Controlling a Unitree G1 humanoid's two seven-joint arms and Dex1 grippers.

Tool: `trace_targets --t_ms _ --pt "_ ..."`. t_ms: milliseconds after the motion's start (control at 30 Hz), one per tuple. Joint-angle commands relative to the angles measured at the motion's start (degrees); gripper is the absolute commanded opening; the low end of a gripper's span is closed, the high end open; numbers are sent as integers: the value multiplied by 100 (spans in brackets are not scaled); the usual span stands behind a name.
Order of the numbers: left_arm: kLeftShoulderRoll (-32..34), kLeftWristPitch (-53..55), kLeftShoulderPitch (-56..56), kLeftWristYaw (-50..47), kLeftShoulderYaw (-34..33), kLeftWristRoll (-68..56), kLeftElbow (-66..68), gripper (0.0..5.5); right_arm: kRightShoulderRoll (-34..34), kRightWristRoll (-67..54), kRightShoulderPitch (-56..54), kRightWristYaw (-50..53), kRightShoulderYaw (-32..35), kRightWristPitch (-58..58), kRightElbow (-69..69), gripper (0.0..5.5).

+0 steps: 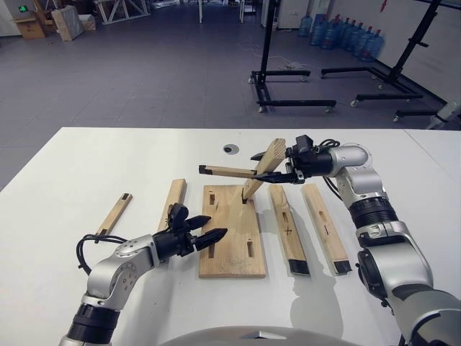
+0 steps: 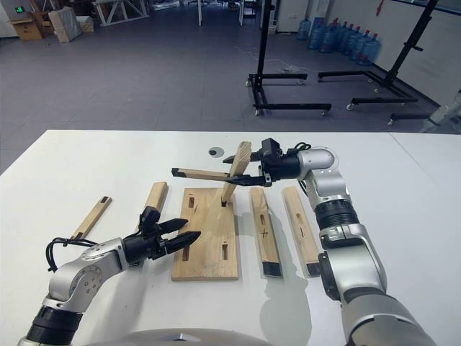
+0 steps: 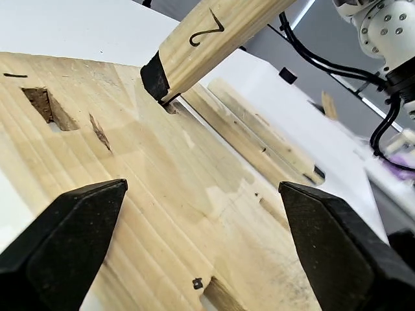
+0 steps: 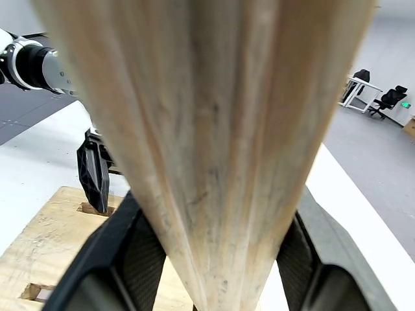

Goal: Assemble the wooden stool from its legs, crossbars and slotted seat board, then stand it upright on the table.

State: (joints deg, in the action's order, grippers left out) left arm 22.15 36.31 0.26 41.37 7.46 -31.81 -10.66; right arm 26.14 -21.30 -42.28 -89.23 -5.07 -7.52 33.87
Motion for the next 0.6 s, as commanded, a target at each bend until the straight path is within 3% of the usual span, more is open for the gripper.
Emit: trace_targets --t_ms 33,367,600 --pt "195 364 -205 -250 340 474 173 430 52 179 -120 -117 -122 71 8 209" --pt "216 573 -183 -371 569 681 186 430 129 -76 -178 -289 -8 896 -162 209" --pt "67 505 -153 -442 571 671 254 430 222 -7 72 -303 -167 530 -795 209"
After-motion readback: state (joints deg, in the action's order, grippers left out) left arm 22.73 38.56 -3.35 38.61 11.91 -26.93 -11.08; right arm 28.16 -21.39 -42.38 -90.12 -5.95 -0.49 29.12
